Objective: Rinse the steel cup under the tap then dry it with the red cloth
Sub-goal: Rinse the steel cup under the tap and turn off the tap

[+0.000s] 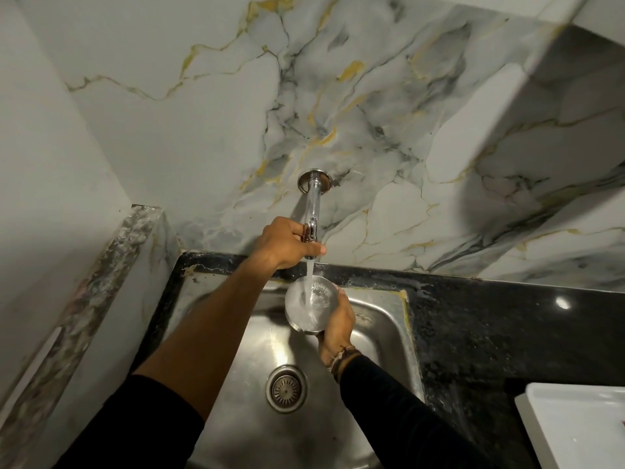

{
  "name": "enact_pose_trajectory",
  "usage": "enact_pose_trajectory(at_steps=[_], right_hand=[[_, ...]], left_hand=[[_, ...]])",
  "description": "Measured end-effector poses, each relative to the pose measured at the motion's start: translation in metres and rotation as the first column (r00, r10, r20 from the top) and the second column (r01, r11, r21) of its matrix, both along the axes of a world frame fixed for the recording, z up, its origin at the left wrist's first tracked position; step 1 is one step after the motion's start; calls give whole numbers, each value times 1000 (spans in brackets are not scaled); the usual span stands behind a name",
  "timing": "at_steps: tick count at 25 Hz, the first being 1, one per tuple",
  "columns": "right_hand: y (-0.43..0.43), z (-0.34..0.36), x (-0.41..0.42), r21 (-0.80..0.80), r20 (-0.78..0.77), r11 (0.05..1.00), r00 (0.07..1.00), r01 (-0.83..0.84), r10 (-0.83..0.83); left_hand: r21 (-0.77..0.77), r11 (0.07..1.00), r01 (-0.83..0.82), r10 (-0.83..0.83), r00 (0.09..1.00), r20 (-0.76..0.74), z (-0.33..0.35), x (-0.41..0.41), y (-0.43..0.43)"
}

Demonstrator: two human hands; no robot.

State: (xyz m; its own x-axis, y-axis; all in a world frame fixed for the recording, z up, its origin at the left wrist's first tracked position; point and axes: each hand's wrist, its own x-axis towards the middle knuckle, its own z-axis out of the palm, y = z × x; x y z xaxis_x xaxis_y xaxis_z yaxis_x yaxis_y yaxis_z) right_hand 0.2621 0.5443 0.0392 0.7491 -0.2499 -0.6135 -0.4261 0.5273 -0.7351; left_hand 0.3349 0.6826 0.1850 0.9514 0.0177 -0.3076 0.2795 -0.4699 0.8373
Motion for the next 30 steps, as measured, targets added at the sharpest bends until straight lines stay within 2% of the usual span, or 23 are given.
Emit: enact_pose_trajectory(at_steps=[5, 9, 15, 19, 24, 30], right_hand=[[-6, -15, -29, -21, -60, 1000, 998, 23, -24], [14, -6, -18, 39, -9, 998, 999, 45, -44], [-8, -14, -28, 27, -24, 995, 996, 92, -92], [2, -18, -34, -30, -18, 998, 999, 49, -49], [11, 1, -20, 3, 11, 996, 996, 87, -87], [13, -9, -35, -15, 11, 998, 998, 55, -55]], left_hand=[[34, 999, 26, -24, 999, -40, 3, 3, 2], [34, 999, 14, -12, 999, -44, 4, 2, 2], [50, 998, 32, -30, 998, -54, 4, 3, 2], [44, 998, 37, -34, 998, -61, 4, 3, 3], [43, 999, 19, -17, 998, -53, 4, 1, 1], [27, 999, 29, -27, 998, -58, 3, 2, 2]])
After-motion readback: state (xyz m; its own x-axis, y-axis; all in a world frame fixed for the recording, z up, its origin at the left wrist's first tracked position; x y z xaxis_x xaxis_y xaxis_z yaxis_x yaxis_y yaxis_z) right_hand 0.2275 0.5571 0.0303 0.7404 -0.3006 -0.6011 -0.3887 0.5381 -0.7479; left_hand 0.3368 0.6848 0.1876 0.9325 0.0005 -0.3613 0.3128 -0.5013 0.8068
